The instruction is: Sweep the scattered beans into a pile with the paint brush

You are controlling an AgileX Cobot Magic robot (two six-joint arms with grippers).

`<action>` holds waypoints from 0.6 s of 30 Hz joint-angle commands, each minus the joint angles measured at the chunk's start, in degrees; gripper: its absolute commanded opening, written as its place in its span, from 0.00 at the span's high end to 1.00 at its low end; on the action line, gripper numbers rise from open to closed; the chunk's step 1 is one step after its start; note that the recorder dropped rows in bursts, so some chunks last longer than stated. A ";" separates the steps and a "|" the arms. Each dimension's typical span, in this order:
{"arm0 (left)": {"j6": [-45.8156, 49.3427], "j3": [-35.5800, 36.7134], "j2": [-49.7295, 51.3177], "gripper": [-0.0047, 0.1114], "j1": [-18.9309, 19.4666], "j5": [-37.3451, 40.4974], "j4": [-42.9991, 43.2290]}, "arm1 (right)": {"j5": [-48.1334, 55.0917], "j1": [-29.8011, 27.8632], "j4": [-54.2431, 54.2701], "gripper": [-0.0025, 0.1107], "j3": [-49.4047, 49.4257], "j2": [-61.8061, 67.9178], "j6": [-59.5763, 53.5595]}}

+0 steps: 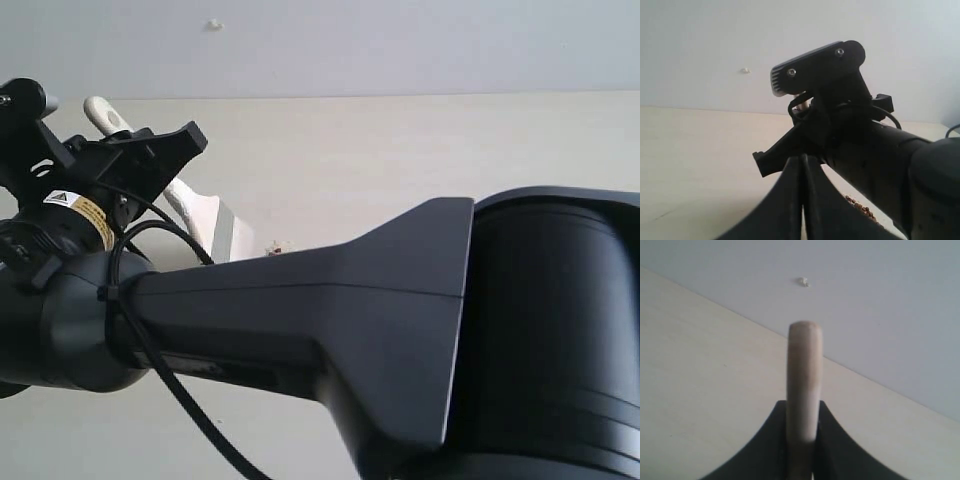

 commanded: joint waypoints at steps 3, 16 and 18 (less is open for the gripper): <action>0.13 0.33 -0.30 0.96 0.21 -0.20 -0.07 | -0.38 0.00 -0.67 0.98 -0.43 -1.00 0.04; 0.13 0.33 -0.30 0.96 0.21 -0.20 -0.07 | -0.38 0.00 0.21 0.98 -0.43 -1.00 0.04; 0.13 0.33 -0.30 0.96 0.21 -0.20 -0.07 | -0.38 0.00 0.21 0.98 -0.43 -1.00 0.04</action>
